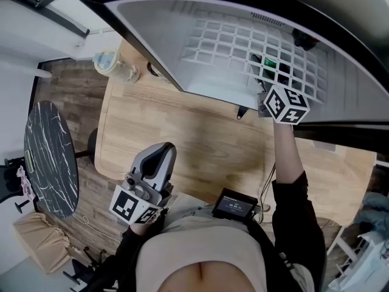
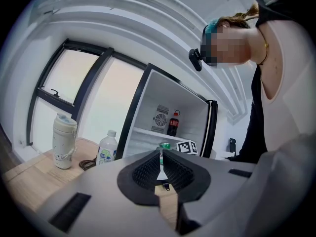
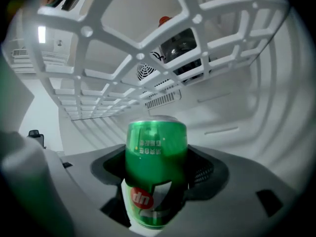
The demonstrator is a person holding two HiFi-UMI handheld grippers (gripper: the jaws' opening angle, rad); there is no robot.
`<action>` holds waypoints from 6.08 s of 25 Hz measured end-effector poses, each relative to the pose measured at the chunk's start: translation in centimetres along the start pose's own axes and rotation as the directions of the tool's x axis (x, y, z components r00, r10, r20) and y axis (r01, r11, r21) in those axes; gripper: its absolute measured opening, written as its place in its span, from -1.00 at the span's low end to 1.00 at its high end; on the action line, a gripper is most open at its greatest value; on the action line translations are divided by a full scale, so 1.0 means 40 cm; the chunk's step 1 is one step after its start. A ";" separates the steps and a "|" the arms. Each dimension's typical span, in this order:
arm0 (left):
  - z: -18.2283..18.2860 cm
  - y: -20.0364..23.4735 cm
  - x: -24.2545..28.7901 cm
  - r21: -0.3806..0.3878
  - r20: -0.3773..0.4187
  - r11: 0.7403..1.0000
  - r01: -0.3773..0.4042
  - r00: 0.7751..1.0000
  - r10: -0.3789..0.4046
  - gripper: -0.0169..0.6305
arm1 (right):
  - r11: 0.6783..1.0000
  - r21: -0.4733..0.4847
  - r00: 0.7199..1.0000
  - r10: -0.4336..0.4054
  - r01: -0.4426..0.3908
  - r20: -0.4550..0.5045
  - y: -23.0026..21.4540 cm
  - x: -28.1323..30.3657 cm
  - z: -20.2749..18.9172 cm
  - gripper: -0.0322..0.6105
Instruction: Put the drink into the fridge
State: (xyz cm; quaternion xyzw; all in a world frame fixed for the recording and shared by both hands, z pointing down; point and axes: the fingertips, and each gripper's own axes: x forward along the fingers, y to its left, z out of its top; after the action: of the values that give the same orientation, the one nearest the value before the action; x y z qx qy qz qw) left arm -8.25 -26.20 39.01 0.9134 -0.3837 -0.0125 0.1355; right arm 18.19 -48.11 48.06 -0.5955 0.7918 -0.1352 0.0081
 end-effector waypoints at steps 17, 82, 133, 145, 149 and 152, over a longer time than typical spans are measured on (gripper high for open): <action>0.012 -0.027 0.035 -0.004 0.012 0.999 0.052 0.999 -0.052 -0.88 | 1.000 -0.019 1.000 0.004 -0.004 -0.005 0.007 -0.002 0.000 0.18; 0.057 -0.078 0.061 0.000 0.062 0.990 0.140 0.988 -0.140 -0.88 | 0.992 -0.103 0.998 -0.070 0.069 -0.007 0.068 -0.196 -0.002 0.23; 0.102 -0.349 0.100 0.092 0.147 0.946 0.310 0.936 -0.321 -0.88 | 0.990 -0.131 0.982 -0.022 0.047 0.187 0.211 -0.746 0.221 -0.80; 0.085 -0.388 -0.182 0.103 0.164 0.950 0.294 0.937 -0.308 -0.88 | 0.996 -0.090 0.979 0.024 -0.005 0.203 0.469 -0.901 0.157 -0.80; 0.079 -0.418 -0.285 0.111 0.172 0.947 0.300 0.933 -0.316 -0.88 | 0.990 -0.137 0.973 0.045 -0.014 0.225 0.560 -0.974 0.147 -0.80; 0.069 -0.441 -0.362 0.104 0.170 0.946 0.307 0.932 -0.321 -0.88 | 0.983 -0.180 0.972 0.065 -0.024 0.226 0.640 -1.027 0.135 -0.80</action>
State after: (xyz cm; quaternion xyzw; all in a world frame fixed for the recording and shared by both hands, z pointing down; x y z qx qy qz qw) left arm -6.51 -4.89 30.65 0.9623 -0.2438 -0.1039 0.0610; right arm 6.98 -3.88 31.05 -0.5875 0.8077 0.0055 0.0505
